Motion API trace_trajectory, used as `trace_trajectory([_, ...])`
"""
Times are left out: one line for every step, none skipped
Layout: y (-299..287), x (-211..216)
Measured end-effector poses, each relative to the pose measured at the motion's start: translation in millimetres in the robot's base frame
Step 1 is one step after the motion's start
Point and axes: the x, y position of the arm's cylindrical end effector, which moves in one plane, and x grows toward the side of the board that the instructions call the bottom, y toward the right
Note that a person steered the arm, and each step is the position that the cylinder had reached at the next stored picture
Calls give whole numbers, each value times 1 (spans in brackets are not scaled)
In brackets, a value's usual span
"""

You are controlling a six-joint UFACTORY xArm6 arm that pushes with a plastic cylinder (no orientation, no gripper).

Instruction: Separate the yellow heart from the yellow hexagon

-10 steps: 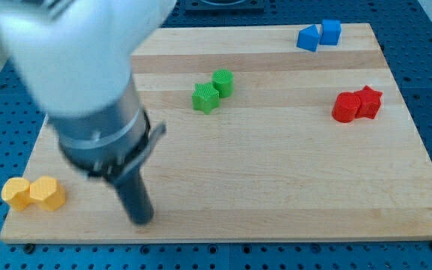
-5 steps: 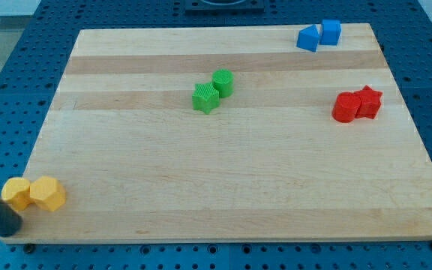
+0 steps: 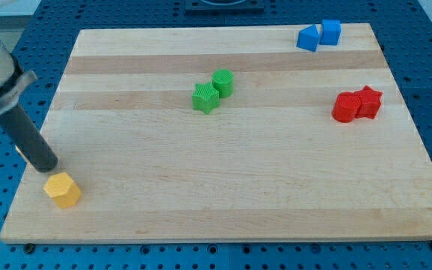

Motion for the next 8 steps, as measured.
trace_trajectory([-31, 19])
trace_trajectory([-44, 17])
trace_trajectory([-45, -3])
trace_trajectory([-45, -7])
trace_trajectory([-45, -7])
trace_trajectory([-44, -27])
trace_trajectory([-44, -79])
trace_trajectory([-32, -142])
